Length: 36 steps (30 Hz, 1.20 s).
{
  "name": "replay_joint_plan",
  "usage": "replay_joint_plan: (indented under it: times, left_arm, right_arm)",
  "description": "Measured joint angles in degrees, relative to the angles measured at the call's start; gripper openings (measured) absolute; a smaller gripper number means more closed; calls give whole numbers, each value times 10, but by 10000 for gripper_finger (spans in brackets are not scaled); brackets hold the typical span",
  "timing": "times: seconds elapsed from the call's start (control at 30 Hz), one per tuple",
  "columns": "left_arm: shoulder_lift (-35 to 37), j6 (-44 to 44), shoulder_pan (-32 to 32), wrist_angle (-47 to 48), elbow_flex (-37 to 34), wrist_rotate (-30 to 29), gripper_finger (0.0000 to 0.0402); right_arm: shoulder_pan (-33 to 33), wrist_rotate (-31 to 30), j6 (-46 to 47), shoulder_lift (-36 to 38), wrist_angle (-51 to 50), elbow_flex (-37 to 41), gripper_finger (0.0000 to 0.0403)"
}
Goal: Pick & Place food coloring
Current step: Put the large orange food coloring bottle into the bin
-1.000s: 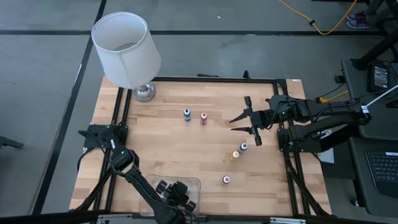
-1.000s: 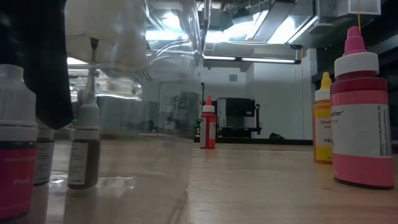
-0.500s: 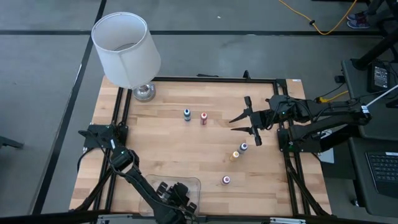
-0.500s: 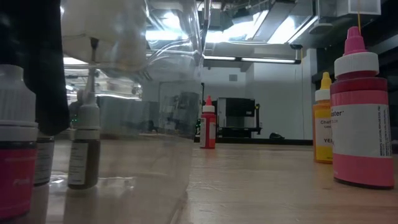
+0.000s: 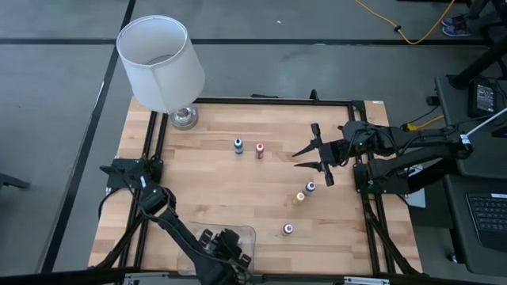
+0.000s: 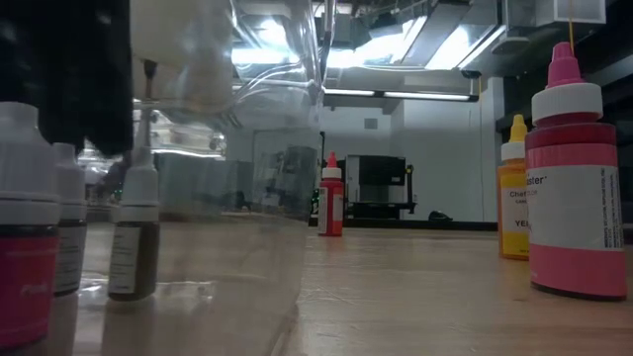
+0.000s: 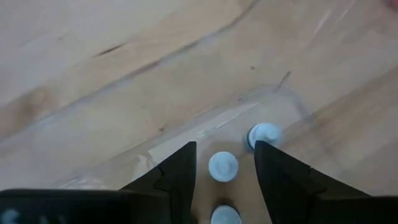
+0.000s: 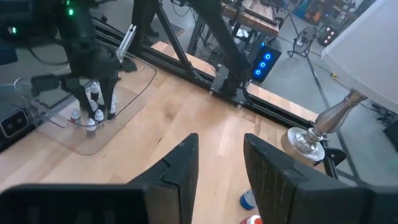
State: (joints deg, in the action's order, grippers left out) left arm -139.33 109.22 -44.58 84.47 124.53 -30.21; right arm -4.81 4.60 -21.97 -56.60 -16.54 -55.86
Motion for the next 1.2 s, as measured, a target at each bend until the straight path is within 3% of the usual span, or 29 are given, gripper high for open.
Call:
replay_joint_plan:
  times: [0.47, 0.7, 0.9, 1.07, 1.2]
  left_arm:
    - [27, 12, -15, 18, 0, -1, 166]
    - [105, -21, -14, 57, 0, -32, 165]
    - [226, -150, 2, 56, -2, -141, 155]
    - [303, -216, 27, 56, -3, -265, 141]
    - [324, -255, 41, 56, -4, -313, 134]
  right_arm:
    - [0, 0, -9, 0, -2, 0, 129]
    - [0, 0, -8, 0, 0, 0, 129]
    - [0, -31, -6, 0, 13, 0, 129]
    - [19, -47, 5, -3, 29, 0, 129]
    - [69, 13, 60, -22, 26, 0, 129]
